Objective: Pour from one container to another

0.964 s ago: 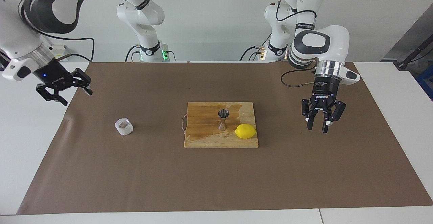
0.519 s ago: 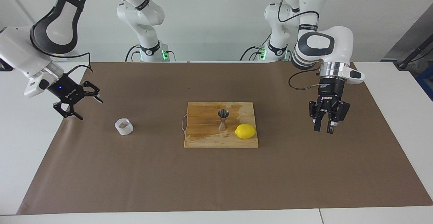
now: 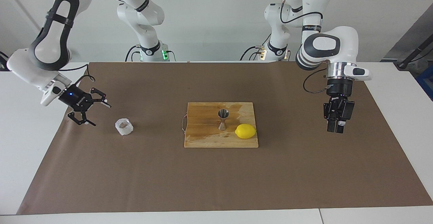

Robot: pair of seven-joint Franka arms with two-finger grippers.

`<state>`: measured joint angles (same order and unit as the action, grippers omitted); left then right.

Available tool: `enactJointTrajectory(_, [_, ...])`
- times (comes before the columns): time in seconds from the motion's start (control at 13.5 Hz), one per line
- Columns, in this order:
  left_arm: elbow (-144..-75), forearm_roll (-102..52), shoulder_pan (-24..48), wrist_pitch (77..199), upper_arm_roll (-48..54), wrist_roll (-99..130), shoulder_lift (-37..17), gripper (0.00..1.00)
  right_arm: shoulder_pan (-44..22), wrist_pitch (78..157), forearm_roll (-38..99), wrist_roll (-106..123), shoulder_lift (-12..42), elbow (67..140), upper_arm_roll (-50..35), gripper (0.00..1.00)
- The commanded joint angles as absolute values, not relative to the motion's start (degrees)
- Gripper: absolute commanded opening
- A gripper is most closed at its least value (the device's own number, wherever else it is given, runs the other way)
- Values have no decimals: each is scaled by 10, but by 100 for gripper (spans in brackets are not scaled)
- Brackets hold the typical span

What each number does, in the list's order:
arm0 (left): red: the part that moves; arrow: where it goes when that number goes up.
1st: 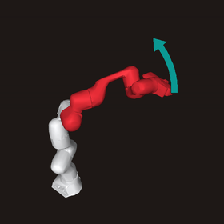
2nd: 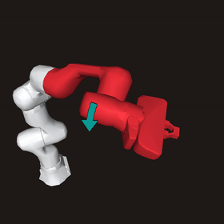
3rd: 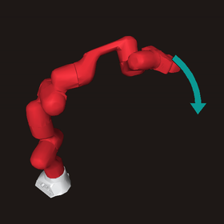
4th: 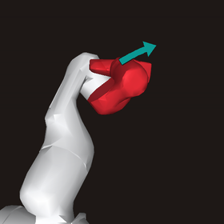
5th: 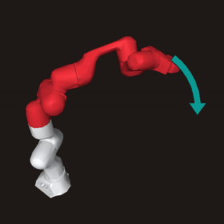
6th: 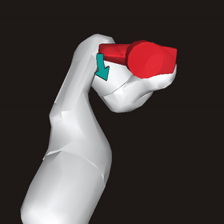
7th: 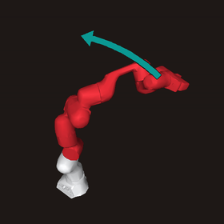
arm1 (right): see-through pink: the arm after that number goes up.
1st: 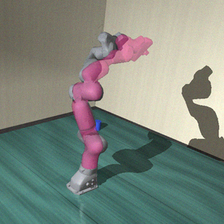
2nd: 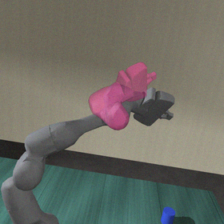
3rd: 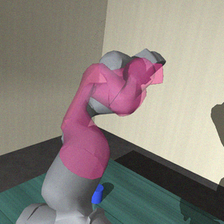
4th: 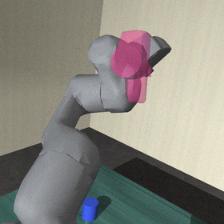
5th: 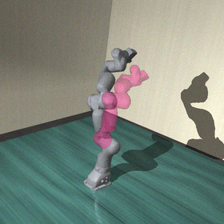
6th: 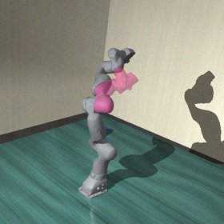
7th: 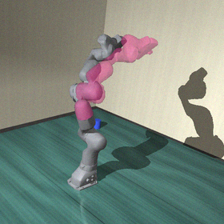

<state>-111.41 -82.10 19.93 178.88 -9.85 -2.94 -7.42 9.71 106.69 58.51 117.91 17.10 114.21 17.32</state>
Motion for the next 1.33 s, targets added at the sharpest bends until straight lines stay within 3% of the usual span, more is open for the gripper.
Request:
enactJointTrajectory(0.0, [-1120,-811,178,1804,-97,-136,-73,53,105,1035,611,1228,201,1121,176,100])
enactJointTrajectory(0.44, [-1100,-718,114,1751,-104,-199,-75,52,105,1016,653,1319,232,1117,175,100])
enactJointTrajectory(0.89, [-1044,-436,22,1524,-125,-196,-83,54,91,1039,677,1332,238,1115,170,100])
enactJointTrajectory(1.26, [-1024,-224,18,1367,-149,-193,-81,56,83,1061,667,1330,240,1117,168,100])
